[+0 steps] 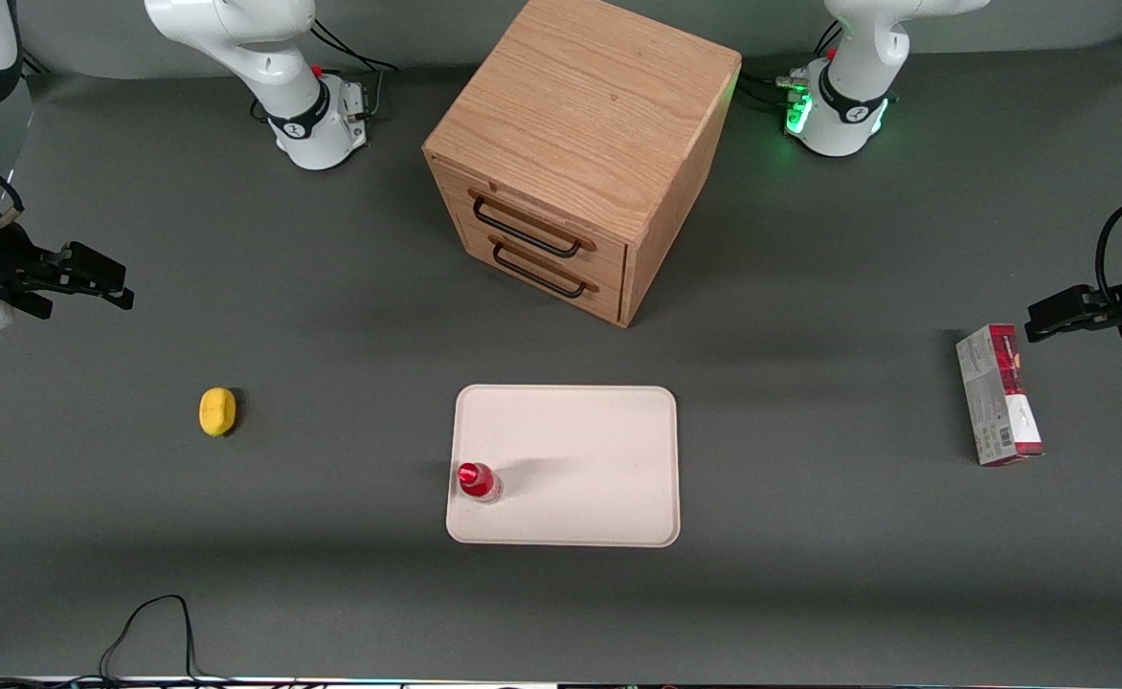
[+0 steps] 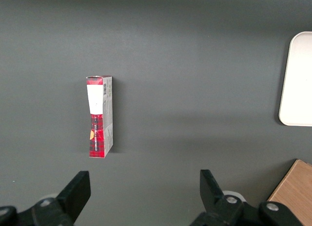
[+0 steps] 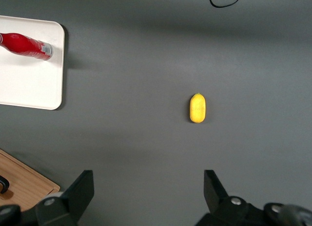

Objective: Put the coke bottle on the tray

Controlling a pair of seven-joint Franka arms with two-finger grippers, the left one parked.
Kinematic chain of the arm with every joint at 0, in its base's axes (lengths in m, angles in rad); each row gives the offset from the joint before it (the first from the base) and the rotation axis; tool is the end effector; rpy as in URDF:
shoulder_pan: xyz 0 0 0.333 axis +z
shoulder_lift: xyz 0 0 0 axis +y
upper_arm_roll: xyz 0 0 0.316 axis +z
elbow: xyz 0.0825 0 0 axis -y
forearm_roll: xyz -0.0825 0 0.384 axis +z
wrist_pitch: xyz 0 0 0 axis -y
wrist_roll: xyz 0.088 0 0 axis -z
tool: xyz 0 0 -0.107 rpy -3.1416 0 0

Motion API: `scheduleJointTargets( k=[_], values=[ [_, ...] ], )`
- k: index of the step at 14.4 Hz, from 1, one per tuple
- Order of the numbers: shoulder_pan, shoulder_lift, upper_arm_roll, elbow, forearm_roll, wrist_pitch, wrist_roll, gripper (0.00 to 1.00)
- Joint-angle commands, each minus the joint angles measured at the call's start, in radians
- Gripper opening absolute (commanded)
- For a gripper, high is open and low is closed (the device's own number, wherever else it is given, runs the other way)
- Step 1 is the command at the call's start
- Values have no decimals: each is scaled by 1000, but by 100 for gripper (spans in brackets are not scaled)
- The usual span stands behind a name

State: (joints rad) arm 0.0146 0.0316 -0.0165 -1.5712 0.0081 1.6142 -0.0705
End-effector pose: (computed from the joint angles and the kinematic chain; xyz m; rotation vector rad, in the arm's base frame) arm 0.5681 -0.0001 0.6104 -3.1326 -0.1070 -0.0183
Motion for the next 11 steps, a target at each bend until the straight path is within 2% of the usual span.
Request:
scheduleJointTargets(
  k=[1,4,11],
  values=[
    [-5,-4,4,-1,1,24,-6,100],
    [-5,2,3,-13,-42,52,-26,100],
    [-5,13,-11,-3,-40,72,-29,100]
  ],
)
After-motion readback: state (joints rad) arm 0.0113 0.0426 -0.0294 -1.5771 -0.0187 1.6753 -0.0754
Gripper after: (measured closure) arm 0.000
